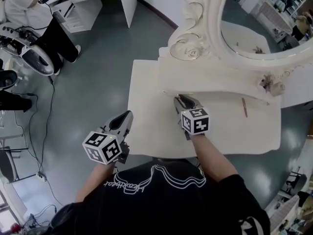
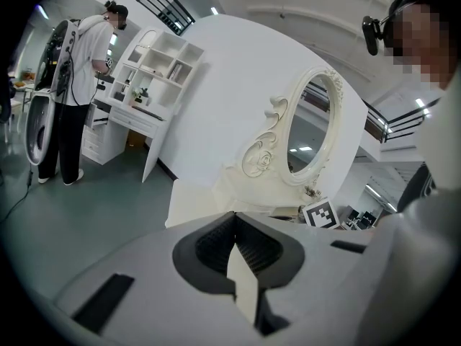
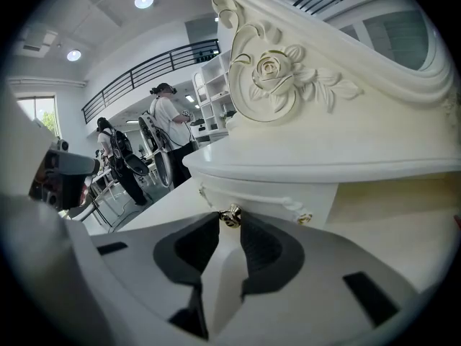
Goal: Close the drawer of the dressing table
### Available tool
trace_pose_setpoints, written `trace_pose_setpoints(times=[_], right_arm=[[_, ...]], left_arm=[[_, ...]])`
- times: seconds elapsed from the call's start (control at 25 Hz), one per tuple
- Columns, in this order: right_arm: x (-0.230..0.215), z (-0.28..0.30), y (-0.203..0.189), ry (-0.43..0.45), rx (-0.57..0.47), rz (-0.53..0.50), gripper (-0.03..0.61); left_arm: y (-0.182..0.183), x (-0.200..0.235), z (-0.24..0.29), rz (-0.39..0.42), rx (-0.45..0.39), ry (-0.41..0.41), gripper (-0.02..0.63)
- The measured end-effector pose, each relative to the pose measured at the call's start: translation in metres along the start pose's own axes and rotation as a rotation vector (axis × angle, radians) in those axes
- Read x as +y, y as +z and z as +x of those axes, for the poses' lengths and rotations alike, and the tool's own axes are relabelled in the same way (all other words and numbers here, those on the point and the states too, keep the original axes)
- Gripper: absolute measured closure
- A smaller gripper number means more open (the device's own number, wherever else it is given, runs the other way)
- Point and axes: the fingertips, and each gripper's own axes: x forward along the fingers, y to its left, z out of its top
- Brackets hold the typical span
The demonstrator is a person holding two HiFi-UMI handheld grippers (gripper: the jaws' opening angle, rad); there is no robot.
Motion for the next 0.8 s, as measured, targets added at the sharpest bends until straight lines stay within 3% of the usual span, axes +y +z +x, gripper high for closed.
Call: trace_pose_setpoints(times=[0.56,0.8], right_arm=[[-0.008,0.012,0.009,0.001,-0.009,-0.010,0.480],[-0.005,0.007,0.010,0.001,-0.008,-0.076,0.457]], left_arm=[[-0.004,0.009,0.002,-0.005,0.012,0.019,0.611],[-0.003,0.006,0.000,-0.008,0.007,0.013,0.611]])
